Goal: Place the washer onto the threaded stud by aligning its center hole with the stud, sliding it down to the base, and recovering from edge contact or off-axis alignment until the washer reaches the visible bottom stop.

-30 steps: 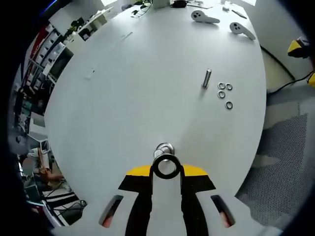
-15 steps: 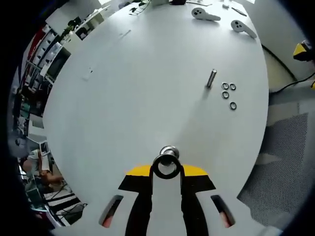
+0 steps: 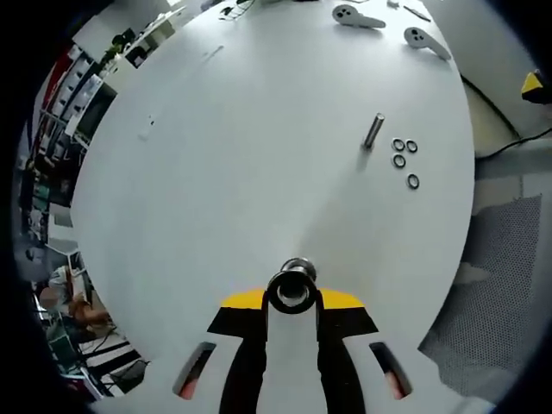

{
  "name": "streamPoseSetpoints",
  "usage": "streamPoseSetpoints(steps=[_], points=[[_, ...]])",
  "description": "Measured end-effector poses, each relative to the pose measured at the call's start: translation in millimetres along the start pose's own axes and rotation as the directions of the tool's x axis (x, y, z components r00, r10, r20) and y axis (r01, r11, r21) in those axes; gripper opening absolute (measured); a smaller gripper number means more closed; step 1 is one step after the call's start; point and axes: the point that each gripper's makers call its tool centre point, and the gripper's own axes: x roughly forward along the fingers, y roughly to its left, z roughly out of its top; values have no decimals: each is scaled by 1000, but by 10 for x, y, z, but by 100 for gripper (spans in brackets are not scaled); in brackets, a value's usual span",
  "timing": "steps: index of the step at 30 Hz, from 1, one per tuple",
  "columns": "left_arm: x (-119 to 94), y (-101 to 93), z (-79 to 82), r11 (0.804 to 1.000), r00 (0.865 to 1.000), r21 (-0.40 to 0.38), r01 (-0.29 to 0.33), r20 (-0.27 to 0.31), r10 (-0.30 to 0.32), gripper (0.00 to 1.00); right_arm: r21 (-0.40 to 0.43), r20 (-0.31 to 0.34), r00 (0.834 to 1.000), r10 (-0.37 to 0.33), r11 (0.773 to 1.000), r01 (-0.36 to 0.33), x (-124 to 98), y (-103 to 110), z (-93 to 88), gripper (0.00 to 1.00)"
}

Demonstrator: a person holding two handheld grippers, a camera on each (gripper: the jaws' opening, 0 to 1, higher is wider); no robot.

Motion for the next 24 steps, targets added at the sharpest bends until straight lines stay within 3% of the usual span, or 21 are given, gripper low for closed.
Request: streamPoseSetpoints(steps=[24], points=[[292,-136,-31,1000,999,-17,23,-22,-24,19,3,-10,1000,-15,1000,15,3,-35,-24,34]])
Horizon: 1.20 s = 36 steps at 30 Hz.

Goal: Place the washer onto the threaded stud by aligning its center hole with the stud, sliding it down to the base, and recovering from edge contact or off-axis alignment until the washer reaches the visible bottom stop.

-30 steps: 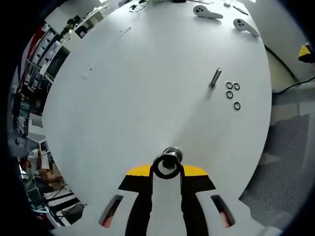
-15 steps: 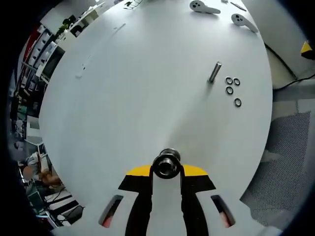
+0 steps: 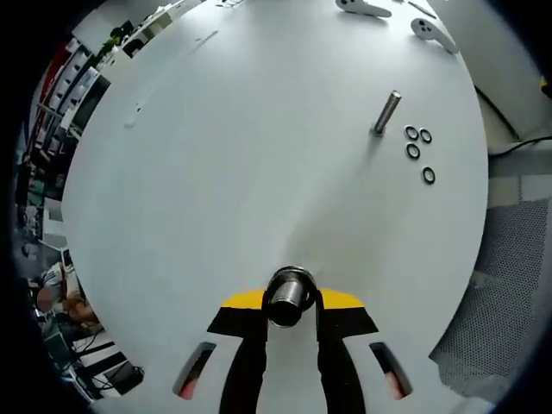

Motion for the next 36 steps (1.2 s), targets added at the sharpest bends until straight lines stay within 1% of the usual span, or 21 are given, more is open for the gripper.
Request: streamPoseSetpoints(steps=[13,20,22,24,25,30,31,32,33,34,36], points=[[104,-13,-24,1000,1000,-4,0,6,0,19,3,-5,1000,-14,1000,14,-4,-25,-13,34],[111,-23,-17,999,1000,-24,22,13,-21,20,-1,-8,1000,-22,1000,22,-7,-39,-18,34],[113,-20,-14,1000,1000,-19,14,11,-13,20,1,-7,1000,-22,1000,22,-8,-40,-17,34],[140,-20,-31,1000,1000,14,-4,0,4,21,1,-8,1000,-23,1000,23,-8,-42,-20,34],[144,-18,-26,1000,1000,17,-7,4,6,21,-1,-12,1000,-26,1000,26,-8,-47,-27,34],[102,-11,-3,1000,999,-13,7,35,-6,21,-2,-13,1000,-29,1000,29,-8,-52,-27,34],[96,-3,6,1000,999,-30,10,50,-8,21,-3,-13,1000,-28,1000,28,-7,-49,-26,34],[79,12,24,999,998,-50,3,68,1,21,-5,-13,1000,-29,1000,28,-8,-46,-26,34],[55,34,49,996,995,-83,-6,98,14,22,-6,-15,999,-29,1000,29,-9,-48,-29,34],[41,36,53,995,994,-102,-3,111,15,22,-5,-15,999,-31,999,31,-10,-52,-29,34],[7,60,17,994,993,-104,-15,113,27,22,-7,-15,999,-33,999,33,-10,-57,-30,34]])
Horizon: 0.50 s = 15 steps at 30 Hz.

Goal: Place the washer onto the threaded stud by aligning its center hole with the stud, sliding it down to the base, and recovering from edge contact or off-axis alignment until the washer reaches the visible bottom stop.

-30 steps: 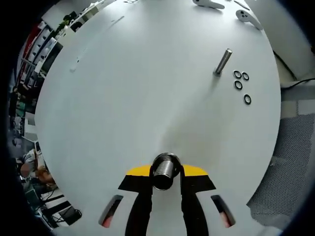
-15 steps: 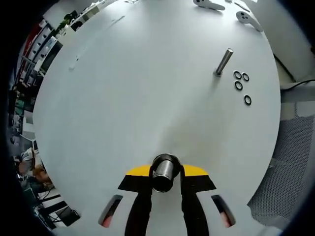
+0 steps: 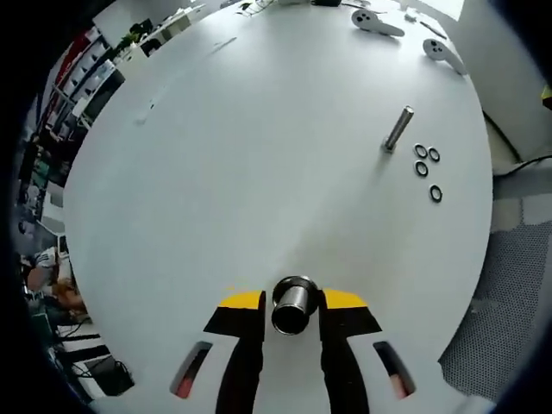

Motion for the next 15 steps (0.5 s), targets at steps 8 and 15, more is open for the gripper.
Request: streamPoseSetpoints(steps=[8,15], points=[[-228,43,45,997,994,-69,-42,102,48,22,-4,-11,1000,-12,1000,12,-3,-20,-15,34],[-450,41,0,988,977,-138,-64,195,90,22,-21,-23,999,-30,999,30,-7,-45,-34,34]])
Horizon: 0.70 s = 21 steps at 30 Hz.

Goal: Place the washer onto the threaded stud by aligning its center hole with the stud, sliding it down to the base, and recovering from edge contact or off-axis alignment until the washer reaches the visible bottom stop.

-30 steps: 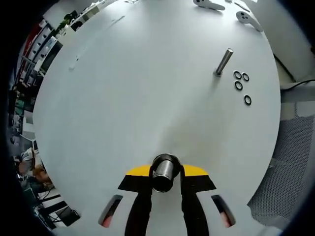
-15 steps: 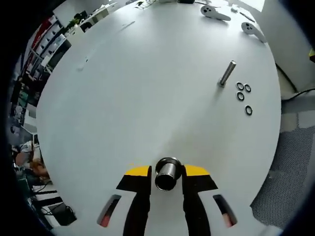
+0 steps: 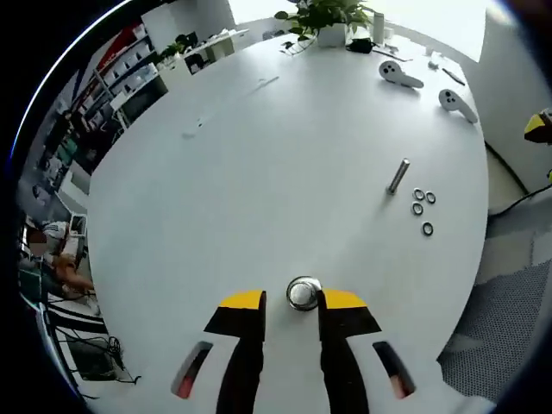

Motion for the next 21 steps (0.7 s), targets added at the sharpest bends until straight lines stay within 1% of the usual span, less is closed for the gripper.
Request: streamPoseSetpoints(steps=[3,6,8,9,11,13,14,15,17,20,21], points=[[-79,-21,-13,1000,999,-23,5,39,-4,22,-8,-10,1000,-12,1000,12,0,-19,-16,34],[-190,-66,12,999,994,-50,21,106,-16,24,0,-6,1000,-27,1000,27,-14,-46,-13,33],[-257,-79,-19,998,993,-53,23,120,-17,26,-3,-12,999,-31,1000,31,-12,-47,-22,33],[-294,-89,-24,998,991,-55,24,131,-16,27,-15,-33,999,-34,999,34,-1,-44,-53,33],[-390,-109,-28,997,986,-72,31,167,-18,26,-35,-44,998,-41,999,40,4,-41,-66,33],[-501,-144,-46,995,980,-88,36,199,-18,26,-36,-37,998,-46,998,45,-6,-52,-49,33],[-545,-191,-49,991,976,-119,56,218,-29,26,-31,-36,998,-49,998,48,-7,-61,-49,33],[-594,-274,-68,983,970,-154,95,238,-57,27,-26,-40,998,-54,998,53,-8,-73,-56,33],[-669,-318,-128,988,968,-137,77,246,-41,28,-22,-49,996,-70,997,69,-13,-108,-75,33],[-740,-398,-177,989,964,-127,81,264,-45,28,-29,-46,996,-82,996,80,-18,-124,-72,33],[-766,-394,-190,988,958,-128,90,281,-51,28,-32,-54,995,-87,996,85,-21,-131,-87,33]])
